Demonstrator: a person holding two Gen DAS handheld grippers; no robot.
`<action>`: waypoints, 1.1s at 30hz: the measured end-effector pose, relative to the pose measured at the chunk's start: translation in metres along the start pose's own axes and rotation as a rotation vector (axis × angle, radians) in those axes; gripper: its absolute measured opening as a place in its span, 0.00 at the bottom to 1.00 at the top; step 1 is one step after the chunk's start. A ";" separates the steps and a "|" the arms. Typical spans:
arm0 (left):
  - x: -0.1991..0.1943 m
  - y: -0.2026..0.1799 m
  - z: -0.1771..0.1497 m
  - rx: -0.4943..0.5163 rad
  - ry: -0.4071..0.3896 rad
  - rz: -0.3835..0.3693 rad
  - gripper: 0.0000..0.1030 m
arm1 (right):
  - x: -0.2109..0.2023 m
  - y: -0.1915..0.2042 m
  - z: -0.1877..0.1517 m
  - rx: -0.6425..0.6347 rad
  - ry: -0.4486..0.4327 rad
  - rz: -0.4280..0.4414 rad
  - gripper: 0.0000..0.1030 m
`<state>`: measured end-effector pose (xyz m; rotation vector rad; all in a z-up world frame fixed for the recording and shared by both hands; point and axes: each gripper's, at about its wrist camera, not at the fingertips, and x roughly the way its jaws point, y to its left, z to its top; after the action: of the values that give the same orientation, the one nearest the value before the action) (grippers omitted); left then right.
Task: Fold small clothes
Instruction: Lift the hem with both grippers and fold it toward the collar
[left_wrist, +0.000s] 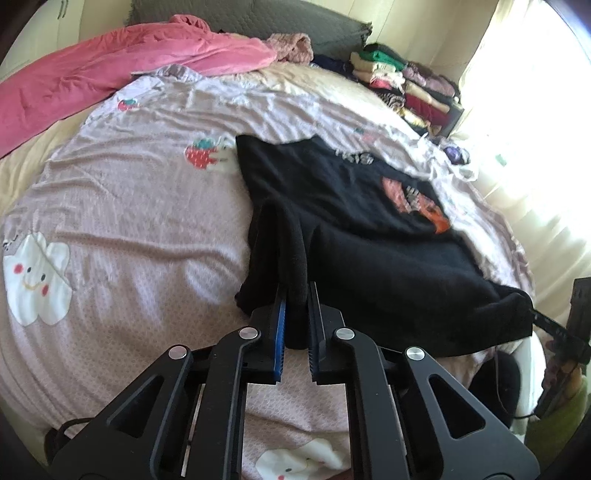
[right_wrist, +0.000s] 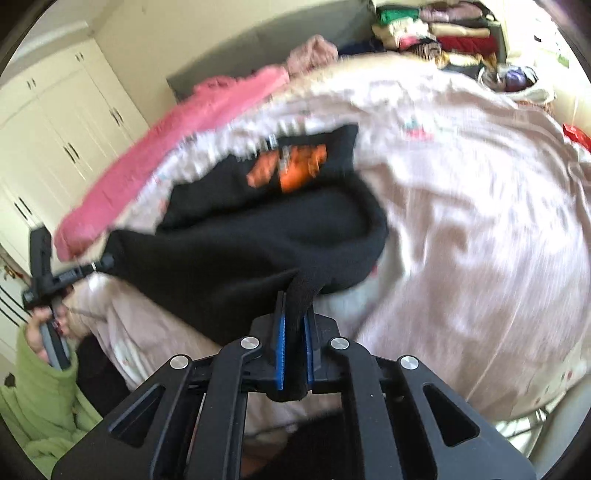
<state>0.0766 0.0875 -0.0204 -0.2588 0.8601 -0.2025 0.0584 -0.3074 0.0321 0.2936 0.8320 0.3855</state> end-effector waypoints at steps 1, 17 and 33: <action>-0.002 0.000 0.003 -0.007 -0.008 -0.013 0.04 | -0.002 -0.001 0.009 0.009 -0.025 0.021 0.07; 0.005 0.023 0.071 -0.163 -0.083 -0.103 0.03 | 0.031 -0.030 0.116 0.142 -0.195 0.127 0.06; 0.063 0.058 0.128 -0.254 -0.070 -0.057 0.03 | 0.128 -0.066 0.165 0.275 -0.181 0.040 0.06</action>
<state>0.2189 0.1431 -0.0037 -0.5247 0.8097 -0.1360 0.2763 -0.3261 0.0271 0.5930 0.7015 0.2763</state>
